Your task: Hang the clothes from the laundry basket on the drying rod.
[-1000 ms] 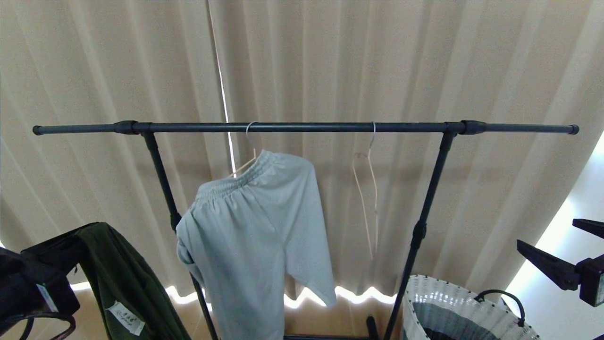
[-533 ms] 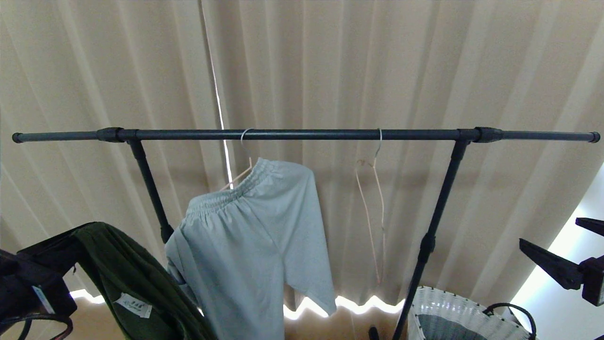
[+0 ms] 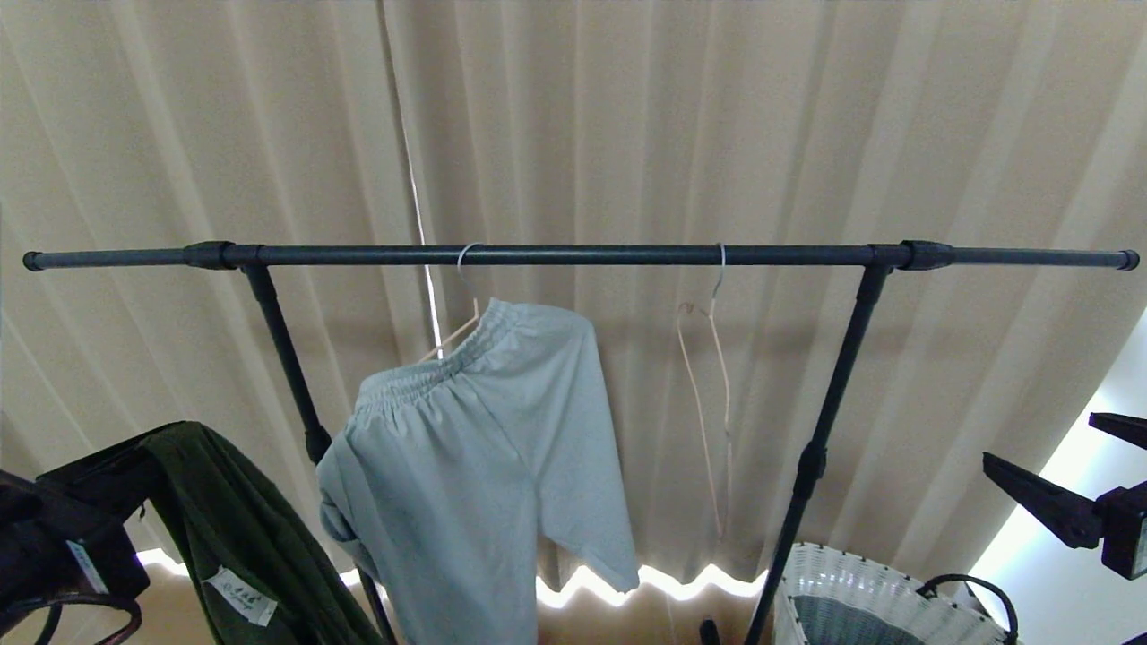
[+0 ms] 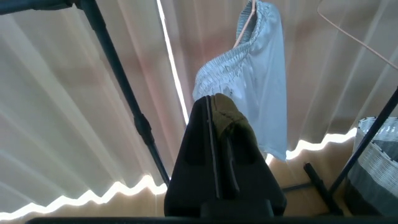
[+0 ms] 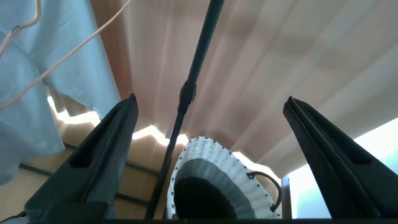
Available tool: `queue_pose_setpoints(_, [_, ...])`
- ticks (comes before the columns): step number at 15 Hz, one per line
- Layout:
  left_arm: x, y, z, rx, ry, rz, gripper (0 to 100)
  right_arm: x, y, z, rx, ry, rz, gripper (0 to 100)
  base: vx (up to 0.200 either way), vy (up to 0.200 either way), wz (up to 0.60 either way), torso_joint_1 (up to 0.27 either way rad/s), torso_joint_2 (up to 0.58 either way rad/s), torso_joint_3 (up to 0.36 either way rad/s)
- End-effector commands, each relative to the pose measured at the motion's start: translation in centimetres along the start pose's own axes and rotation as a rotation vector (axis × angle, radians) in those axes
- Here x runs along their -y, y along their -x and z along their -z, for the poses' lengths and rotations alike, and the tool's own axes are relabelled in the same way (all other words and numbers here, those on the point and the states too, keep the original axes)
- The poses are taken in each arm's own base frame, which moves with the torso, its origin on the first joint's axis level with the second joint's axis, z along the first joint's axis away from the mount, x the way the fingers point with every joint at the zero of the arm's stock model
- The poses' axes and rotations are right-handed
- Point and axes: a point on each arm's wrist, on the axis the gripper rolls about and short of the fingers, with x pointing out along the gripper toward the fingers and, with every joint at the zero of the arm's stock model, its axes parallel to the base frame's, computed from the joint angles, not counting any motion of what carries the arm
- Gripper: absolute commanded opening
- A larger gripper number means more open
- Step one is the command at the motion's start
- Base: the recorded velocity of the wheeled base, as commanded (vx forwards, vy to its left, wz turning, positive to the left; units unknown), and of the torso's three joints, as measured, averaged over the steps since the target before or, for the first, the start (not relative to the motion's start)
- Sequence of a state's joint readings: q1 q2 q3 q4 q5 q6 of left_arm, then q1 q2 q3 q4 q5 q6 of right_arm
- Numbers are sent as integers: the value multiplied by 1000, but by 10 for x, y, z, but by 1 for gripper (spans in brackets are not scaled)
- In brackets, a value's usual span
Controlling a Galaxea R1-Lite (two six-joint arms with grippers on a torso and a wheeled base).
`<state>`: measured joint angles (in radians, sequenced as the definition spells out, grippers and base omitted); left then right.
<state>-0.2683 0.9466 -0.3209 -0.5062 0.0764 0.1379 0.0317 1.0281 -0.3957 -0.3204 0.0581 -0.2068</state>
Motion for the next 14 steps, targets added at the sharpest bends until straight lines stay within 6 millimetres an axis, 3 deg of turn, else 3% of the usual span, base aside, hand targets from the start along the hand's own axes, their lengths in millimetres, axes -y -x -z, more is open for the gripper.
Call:
queue_pose_setpoints(1, [0,0,0,-2,-5,0,0,0,0,0,1,0,-1,100,0,200,0,2,7,2])
queue_pose_setpoints(8, [0,0,2,-6,-7,1,0,0,0,-1,-3,0,0,100,0,200,0,0,2,4])
queue_pose_setpoints(14, [1,1,8,-28,-13,2,0,-4,-1,-8,22,11,-46,100,0,0,0,0,0,0])
